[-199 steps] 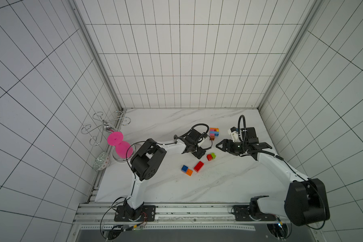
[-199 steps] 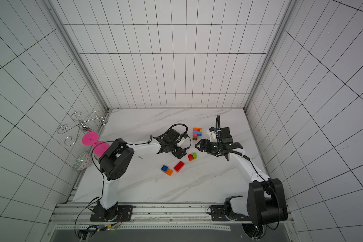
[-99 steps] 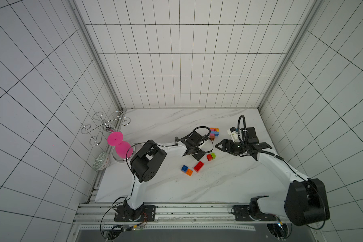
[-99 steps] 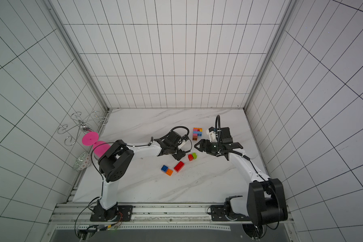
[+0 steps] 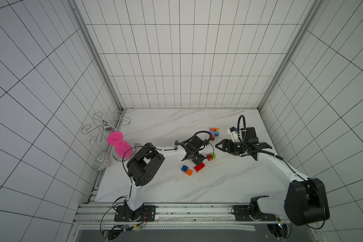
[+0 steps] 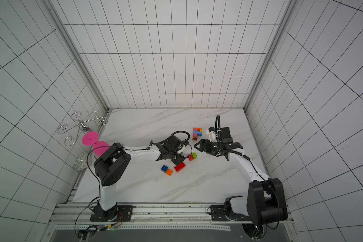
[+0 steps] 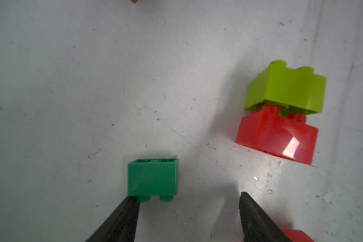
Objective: Assemble the letter p with lego
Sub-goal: Pick up the lego brick from the center of the board.
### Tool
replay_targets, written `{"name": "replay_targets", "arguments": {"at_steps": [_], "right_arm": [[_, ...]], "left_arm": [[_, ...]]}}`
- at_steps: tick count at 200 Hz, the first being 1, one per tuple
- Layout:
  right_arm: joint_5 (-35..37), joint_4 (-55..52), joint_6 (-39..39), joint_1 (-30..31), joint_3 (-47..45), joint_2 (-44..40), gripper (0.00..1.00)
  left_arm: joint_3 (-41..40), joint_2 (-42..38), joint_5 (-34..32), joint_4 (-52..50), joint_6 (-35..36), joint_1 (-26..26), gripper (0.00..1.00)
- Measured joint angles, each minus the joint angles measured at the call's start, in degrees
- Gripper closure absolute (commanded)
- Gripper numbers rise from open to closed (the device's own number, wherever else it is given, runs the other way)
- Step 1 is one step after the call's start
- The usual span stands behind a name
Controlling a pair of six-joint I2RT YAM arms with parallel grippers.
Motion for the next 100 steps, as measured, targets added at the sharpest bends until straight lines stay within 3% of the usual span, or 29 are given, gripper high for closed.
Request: {"name": "replay_targets", "arguments": {"at_steps": [30,69,100], "right_arm": [[-0.04,0.28,0.00,0.00,0.00,0.00,0.27],[-0.39,0.28,0.00,0.00,0.00,0.17,0.27],[-0.48,0.31,0.00,-0.02,0.00,0.44,0.26]], "left_arm": [[-0.24,-0.22,-2.21,-0.28,-0.68,-0.22,0.29],[0.74,-0.02,-5.16,-1.73,-1.77,0.24,0.18],[3.82,2.25,-5.66,-2.27,-2.14,0.50,0.19]]}}
